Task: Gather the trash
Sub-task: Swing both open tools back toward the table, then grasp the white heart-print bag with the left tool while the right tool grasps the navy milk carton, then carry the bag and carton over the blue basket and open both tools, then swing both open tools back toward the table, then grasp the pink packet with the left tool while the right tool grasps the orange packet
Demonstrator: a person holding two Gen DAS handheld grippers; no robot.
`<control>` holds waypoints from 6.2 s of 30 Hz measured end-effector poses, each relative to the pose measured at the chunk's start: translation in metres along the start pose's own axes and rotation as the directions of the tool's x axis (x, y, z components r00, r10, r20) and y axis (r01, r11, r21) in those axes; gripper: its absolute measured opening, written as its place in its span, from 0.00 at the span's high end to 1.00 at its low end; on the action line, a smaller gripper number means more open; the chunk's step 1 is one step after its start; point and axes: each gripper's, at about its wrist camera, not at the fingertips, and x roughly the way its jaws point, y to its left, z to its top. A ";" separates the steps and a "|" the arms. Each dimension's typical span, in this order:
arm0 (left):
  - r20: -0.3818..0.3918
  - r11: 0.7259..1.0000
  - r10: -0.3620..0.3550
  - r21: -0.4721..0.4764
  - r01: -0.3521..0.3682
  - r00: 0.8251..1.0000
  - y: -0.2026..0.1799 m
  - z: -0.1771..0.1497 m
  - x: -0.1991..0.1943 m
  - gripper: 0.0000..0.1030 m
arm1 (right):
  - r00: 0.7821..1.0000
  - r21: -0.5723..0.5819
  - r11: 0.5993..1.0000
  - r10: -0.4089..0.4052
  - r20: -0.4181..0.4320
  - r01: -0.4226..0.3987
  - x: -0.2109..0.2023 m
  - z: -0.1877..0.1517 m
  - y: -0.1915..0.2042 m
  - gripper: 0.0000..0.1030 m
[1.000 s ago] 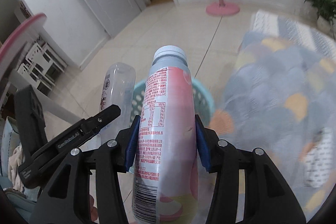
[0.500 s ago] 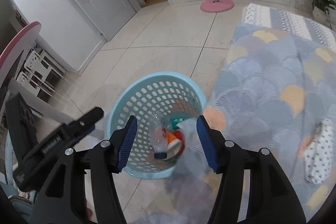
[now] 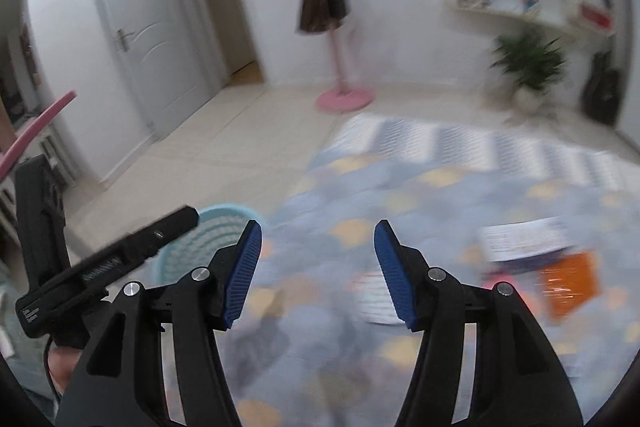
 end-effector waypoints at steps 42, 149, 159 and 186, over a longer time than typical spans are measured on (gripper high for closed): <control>-0.283 0.922 0.310 0.324 -0.213 0.908 -0.109 -0.094 0.169 0.55 | 0.905 0.487 0.822 -0.078 -0.418 0.296 0.029 -0.146 -0.162 0.66; -0.344 0.977 -0.083 0.156 0.144 0.935 -0.165 -0.101 0.176 0.31 | 0.948 0.166 0.941 -0.267 -0.171 0.295 0.010 -0.075 -0.249 0.33; -0.368 0.991 -0.028 0.109 0.073 0.930 -0.173 -0.117 0.209 0.29 | 0.939 0.156 0.949 -0.228 -0.257 0.273 0.047 -0.094 -0.272 0.26; -0.224 0.954 0.085 0.300 -0.014 0.971 -0.188 -0.092 0.163 0.62 | 0.885 0.024 0.970 -0.210 -0.415 0.241 0.107 -0.078 -0.248 0.76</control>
